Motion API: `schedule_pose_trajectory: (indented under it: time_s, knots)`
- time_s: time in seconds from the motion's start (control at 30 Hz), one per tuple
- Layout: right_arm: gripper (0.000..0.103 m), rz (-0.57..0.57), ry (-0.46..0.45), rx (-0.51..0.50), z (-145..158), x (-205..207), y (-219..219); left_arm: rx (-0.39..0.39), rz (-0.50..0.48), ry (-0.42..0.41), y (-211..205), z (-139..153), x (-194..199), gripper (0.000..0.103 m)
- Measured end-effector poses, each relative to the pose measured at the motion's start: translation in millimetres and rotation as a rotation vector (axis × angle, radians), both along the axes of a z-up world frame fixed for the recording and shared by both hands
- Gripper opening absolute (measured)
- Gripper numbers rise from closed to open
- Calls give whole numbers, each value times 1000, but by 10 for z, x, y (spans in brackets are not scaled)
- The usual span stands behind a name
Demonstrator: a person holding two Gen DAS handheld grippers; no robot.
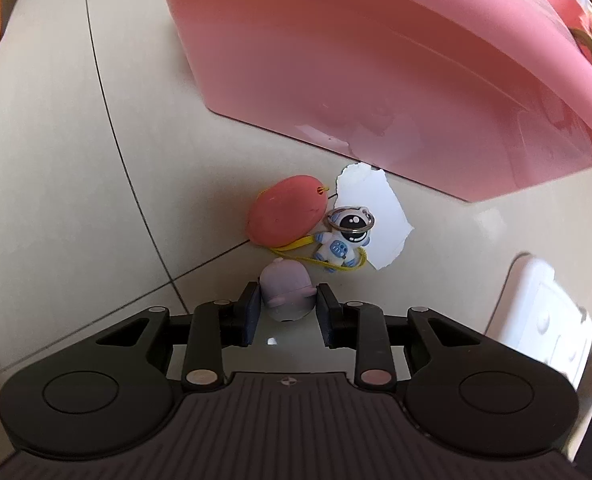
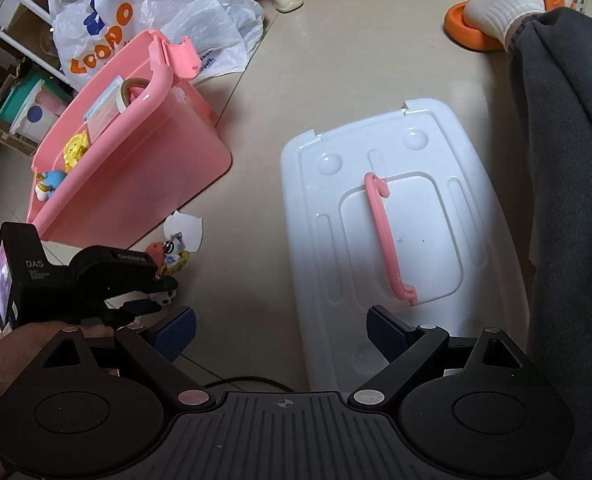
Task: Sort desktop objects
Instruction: 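Close the left gripper on the grey-white ball toy and lift it, then carry the ball toy with the left gripper into the pink bin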
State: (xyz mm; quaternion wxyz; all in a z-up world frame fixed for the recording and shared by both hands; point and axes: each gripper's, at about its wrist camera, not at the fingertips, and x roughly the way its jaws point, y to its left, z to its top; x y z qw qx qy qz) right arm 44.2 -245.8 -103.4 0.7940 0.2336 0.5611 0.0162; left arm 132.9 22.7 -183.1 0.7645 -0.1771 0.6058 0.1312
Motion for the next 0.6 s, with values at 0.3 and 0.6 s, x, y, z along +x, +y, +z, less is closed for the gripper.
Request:
schedule_pose_trajectory:
  time_s: [0.3,0.6]
  knots:
    - [90,18,-14,-40,35,-13,28,39,-139,-51,-149,411,-24,30]
    - [91,8,-27,-73,51,-67,12,29,-196,-164,-131,1146,-66,30]
